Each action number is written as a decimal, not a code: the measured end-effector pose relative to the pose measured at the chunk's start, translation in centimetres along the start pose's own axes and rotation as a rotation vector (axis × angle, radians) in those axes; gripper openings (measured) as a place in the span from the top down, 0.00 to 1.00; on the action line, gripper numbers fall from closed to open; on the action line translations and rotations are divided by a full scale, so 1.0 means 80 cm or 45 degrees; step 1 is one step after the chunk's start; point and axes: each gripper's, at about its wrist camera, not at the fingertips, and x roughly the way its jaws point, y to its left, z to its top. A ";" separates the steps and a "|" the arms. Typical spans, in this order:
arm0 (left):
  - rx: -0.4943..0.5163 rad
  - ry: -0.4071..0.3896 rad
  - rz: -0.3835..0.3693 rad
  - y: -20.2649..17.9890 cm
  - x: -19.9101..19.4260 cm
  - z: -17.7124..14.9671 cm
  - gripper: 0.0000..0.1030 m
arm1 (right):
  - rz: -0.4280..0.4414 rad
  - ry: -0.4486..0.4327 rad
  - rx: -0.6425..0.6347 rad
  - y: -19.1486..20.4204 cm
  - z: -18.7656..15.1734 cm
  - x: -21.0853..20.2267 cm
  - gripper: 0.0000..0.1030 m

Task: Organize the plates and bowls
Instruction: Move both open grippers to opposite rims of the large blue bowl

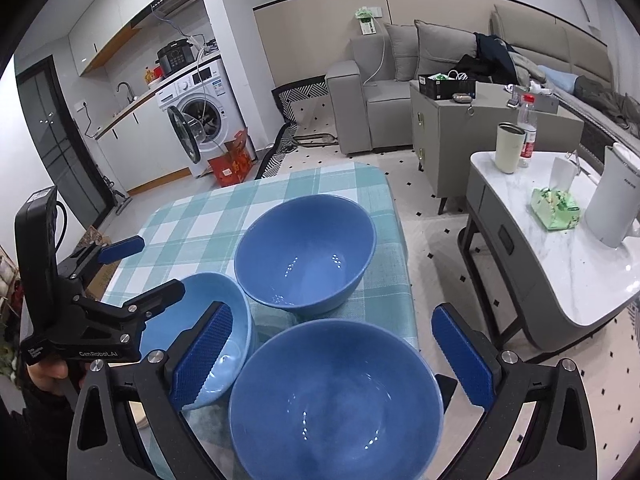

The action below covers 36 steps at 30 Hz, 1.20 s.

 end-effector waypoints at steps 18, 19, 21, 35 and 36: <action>-0.038 0.080 -0.003 0.021 0.053 0.012 0.00 | 0.056 0.146 -0.008 -0.003 0.032 0.089 0.16; -0.043 0.086 -0.004 0.022 0.056 0.012 0.00 | 0.054 0.160 -0.013 -0.004 0.032 0.093 0.23; -0.048 0.098 -0.015 0.023 0.062 0.013 0.00 | 0.037 0.200 -0.011 -0.005 0.033 0.105 0.26; -0.094 0.176 -0.087 0.025 0.107 0.018 0.02 | 0.052 0.294 0.058 -0.027 0.029 0.152 0.35; -0.095 0.181 -0.086 0.026 0.108 0.018 0.02 | 0.052 0.294 0.058 -0.027 0.029 0.153 0.36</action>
